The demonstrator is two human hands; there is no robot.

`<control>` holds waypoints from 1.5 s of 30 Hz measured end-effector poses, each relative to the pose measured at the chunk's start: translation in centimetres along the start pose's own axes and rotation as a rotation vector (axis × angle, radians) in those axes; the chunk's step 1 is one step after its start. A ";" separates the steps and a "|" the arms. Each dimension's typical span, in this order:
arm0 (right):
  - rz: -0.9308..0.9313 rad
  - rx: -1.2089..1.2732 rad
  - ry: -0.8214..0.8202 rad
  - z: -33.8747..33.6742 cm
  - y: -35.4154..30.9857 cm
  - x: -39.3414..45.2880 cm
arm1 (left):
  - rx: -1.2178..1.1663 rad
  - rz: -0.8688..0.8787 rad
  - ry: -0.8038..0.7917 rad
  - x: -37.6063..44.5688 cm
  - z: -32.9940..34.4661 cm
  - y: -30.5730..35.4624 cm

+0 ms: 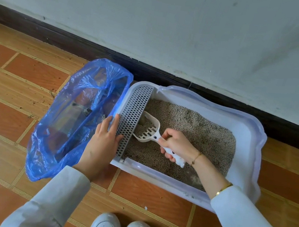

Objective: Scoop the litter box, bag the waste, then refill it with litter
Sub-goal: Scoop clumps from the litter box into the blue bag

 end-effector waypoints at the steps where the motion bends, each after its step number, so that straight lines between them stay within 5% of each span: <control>1: -0.004 0.004 0.023 0.1 0.4 -0.3 | 0.001 -0.001 -0.001 0.0 0.0 0.0; 13: -0.109 0.024 0.306 -4.3 2.2 -6.1 | -0.004 0.013 0.021 -0.1 0.1 -0.3; 38: -0.213 -0.054 0.415 -4.5 -1.1 -9.0 | 0.004 0.000 0.006 0.0 0.2 -0.4; 45: -0.286 -0.037 0.238 -2.5 -5.7 -7.0 | 0.108 0.012 0.076 -0.6 -1.0 -1.1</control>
Point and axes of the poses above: each hand's wrist, its own x-axis towards the middle knuckle, its own z-axis out of the palm, y = z × x, the point moved 4 cm from there along x, towards the middle knuckle, and after that the axes turned 12 degrees about -x, right-handed, at the moved point
